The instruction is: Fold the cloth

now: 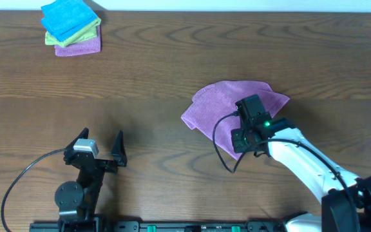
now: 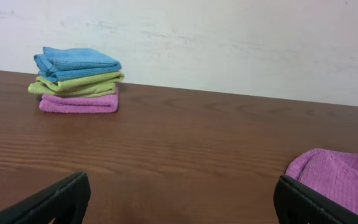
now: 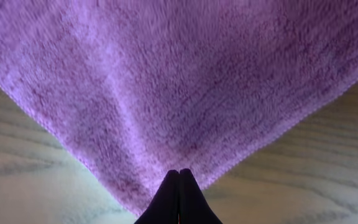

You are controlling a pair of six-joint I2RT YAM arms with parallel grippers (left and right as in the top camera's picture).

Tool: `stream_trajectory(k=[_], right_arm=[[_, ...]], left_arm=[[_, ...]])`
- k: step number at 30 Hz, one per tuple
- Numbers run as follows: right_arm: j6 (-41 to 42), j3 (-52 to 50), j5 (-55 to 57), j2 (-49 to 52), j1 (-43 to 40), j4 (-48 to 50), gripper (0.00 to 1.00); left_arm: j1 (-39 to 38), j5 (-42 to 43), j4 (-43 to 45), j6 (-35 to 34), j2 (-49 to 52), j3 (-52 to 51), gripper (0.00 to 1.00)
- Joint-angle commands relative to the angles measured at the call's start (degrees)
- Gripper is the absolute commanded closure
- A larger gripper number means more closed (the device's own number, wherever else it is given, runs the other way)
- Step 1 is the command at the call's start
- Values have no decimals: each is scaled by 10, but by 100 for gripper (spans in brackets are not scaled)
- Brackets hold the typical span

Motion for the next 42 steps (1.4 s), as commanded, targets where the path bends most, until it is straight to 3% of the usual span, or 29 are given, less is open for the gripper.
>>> stream_trajectory(k=[1, 6, 24, 42], right_arm=[[11, -14, 3, 0, 6, 27, 98], [11, -35, -25, 9, 6, 75, 98], [13, -92, -110, 46, 18, 102, 99], [83, -90, -206, 46, 207, 194, 98]], left_arm=[[-2, 24, -27, 0, -3, -8, 5], [-2, 24, -27, 0, -3, -8, 5], [-2, 24, -27, 0, -3, -8, 5], [-2, 24, -27, 0, -3, -8, 5]])
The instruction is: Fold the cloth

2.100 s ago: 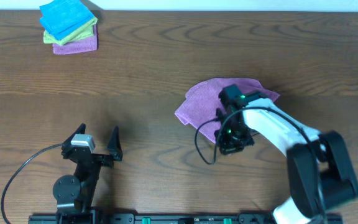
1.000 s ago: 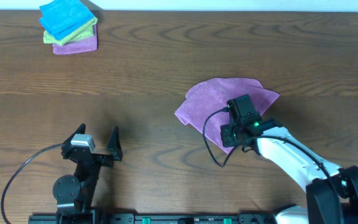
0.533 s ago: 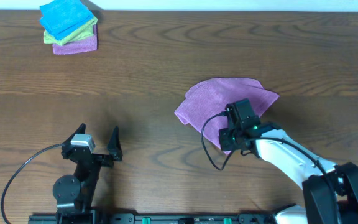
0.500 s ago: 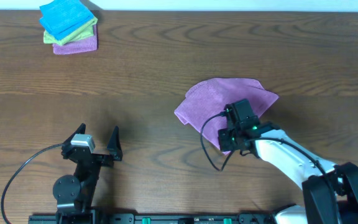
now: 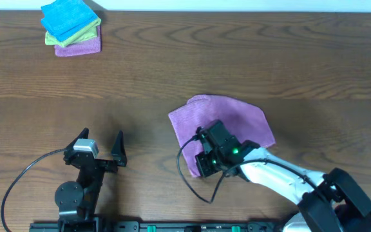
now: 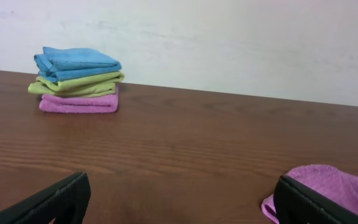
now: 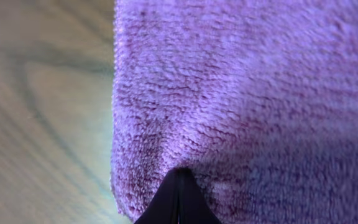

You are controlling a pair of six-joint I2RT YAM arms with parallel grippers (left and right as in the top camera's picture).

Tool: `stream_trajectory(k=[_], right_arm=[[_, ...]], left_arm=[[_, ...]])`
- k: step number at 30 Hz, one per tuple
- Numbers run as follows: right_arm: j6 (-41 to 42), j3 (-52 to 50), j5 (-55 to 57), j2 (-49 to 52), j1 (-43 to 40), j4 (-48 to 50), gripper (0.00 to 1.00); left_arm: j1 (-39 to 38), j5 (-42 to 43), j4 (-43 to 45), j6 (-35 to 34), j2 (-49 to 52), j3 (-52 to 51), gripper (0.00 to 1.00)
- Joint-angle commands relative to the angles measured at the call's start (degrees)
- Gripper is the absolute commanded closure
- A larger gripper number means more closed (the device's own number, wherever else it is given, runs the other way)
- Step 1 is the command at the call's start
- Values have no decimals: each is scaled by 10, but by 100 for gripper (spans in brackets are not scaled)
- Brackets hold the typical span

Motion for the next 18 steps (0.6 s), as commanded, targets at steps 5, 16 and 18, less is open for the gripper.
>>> stream_trajectory(k=[5, 16, 18], right_arm=[[31, -5, -50, 11, 40, 31, 98], [-50, 140, -34, 10, -18, -142, 70], [-81, 201, -8, 10, -35, -211, 56]], left_arm=[[-2, 23, -27, 0, -3, -8, 5], [-2, 39, -27, -40, -3, -8, 5], [-2, 39, -27, -99, -3, -8, 5]])
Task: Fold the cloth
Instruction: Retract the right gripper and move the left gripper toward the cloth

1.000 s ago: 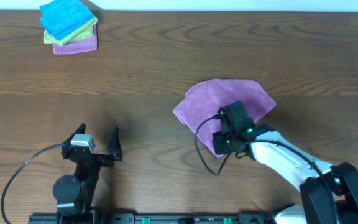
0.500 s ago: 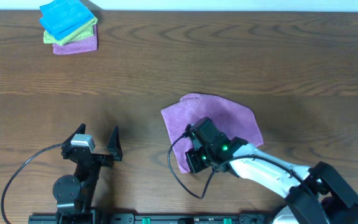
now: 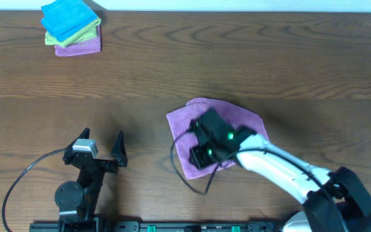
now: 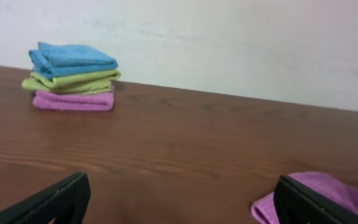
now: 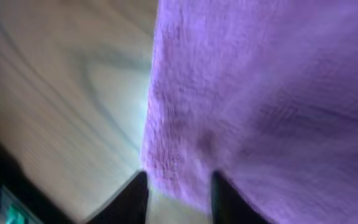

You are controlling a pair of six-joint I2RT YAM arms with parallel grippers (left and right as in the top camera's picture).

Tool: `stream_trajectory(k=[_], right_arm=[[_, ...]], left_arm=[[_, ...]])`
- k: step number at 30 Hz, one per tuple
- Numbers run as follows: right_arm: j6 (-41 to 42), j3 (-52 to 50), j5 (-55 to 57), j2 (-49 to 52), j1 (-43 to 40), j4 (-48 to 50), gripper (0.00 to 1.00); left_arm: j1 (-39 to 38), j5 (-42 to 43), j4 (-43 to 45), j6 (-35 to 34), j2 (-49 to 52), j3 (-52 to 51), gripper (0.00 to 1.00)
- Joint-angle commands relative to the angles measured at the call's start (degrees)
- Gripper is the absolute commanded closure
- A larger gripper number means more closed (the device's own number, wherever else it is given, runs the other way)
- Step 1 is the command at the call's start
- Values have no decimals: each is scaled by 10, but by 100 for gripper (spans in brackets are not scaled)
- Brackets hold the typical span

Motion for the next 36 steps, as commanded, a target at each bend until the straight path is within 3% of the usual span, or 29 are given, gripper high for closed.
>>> stream_trajectory(k=[1, 7, 10, 14, 19, 21, 25, 30, 36], right_arm=[[-67, 92, 38, -1, -25, -66, 52], [-99, 217, 56, -5, -47, -183, 39], [-107, 283, 92, -25, -66, -241, 32], [-107, 318, 122, -80, -96, -307, 25], [-107, 318, 130, -181, -104, -381, 16], [-100, 318, 132, -235, -104, -413, 11], [-80, 318, 150, -330, -104, -450, 4], [-59, 318, 151, -426, -104, -471, 1], [-49, 318, 161, -448, -104, -497, 1]], left_arm=[[-2, 32, -27, -94, -3, -8, 5], [-2, 47, 1, -177, -3, -8, 5], [-2, 163, 30, -252, -3, -8, 5], [-2, 288, 38, -257, -3, -8, 5], [-2, 308, 78, -259, -3, -8, 5], [-2, 326, 70, -291, -3, -8, 5], [-3, 342, -41, -234, -2, -8, 5], [-16, 300, -30, -209, 35, -8, 5], [-58, 264, 27, -185, 138, -8, 4]])
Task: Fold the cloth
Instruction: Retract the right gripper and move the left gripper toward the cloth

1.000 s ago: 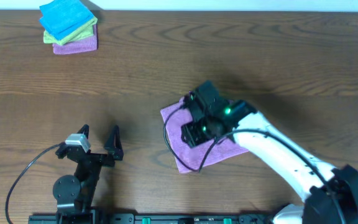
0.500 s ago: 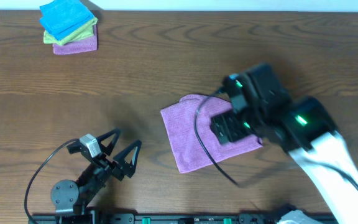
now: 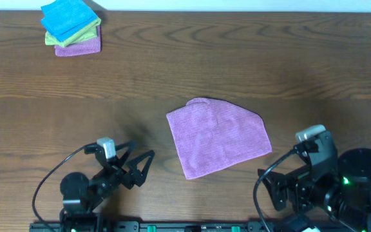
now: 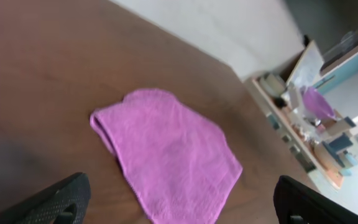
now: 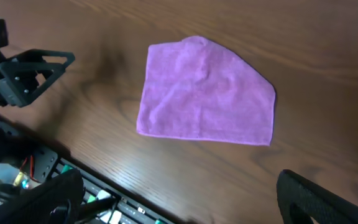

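The purple cloth (image 3: 218, 136) lies flat at the table's middle as a folded, roughly four-sided piece with one rounded far corner. It also shows in the left wrist view (image 4: 166, 149) and the right wrist view (image 5: 207, 93). My left gripper (image 3: 142, 161) sits to the cloth's left near the front edge, open and turned toward it, with nothing between its fingers (image 4: 55, 199). My right gripper (image 3: 270, 187) is at the front right, open and apart from the cloth, its fingers (image 5: 325, 199) empty.
A stack of folded cloths (image 3: 71, 27), blue on green on purple, stands at the far left corner. A black rail with cables (image 5: 98, 199) runs along the table's front edge. Shelving with clutter (image 4: 316, 118) stands beyond the table's right side.
My right gripper, then open right over the cloth's front left part, now sits back at the front right, clear of it. My left gripper has turned right to face the cloth.
My right gripper was shut on a corner of the cloth, which lay spread further right. Then the cloth lay further left and more compact, with the gripper still shut on it. Then the jaws stood open over it. Now the cloth lies alone, folded.
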You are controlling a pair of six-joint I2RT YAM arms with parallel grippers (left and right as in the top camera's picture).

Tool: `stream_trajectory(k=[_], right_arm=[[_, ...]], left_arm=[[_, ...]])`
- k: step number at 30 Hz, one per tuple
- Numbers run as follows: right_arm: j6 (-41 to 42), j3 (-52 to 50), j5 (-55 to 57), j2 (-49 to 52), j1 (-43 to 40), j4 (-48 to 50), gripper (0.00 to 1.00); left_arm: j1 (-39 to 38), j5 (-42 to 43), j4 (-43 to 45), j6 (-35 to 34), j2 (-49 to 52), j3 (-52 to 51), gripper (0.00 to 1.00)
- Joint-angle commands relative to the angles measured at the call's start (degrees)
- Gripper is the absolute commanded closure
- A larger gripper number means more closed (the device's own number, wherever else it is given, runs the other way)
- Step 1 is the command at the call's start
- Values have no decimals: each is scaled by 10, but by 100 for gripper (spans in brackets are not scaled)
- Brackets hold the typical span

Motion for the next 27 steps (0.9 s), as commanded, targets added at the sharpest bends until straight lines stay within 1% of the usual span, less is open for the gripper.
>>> stream_trajectory(k=[1, 4, 6, 8, 12, 14, 18, 27], right_arm=[[12, 3, 16, 5, -2, 0, 1], [12, 3, 33, 7, -2, 6, 1], [12, 3, 42, 7, -2, 6, 1], [12, 3, 43, 7, -2, 6, 1], [12, 3, 56, 7, -2, 3, 1], [12, 3, 56, 7, -2, 3, 1], [12, 3, 62, 7, -2, 2, 1], [17, 3, 88, 7, -2, 4, 1]], left_arm=[[-26, -42, 39, 27, 63, -9, 5], [-50, -63, 128, 26, 156, -9, 5], [-62, -65, 226, 14, 253, -7, 5], [-64, -68, 287, 3, 336, 1, 5], [-64, -21, 372, 1, 519, 57, 5], [-64, 10, 393, 2, 594, 95, 5], [-68, 58, 436, 1, 701, 156, 5], [-93, 59, 437, 1, 801, 207, 4]])
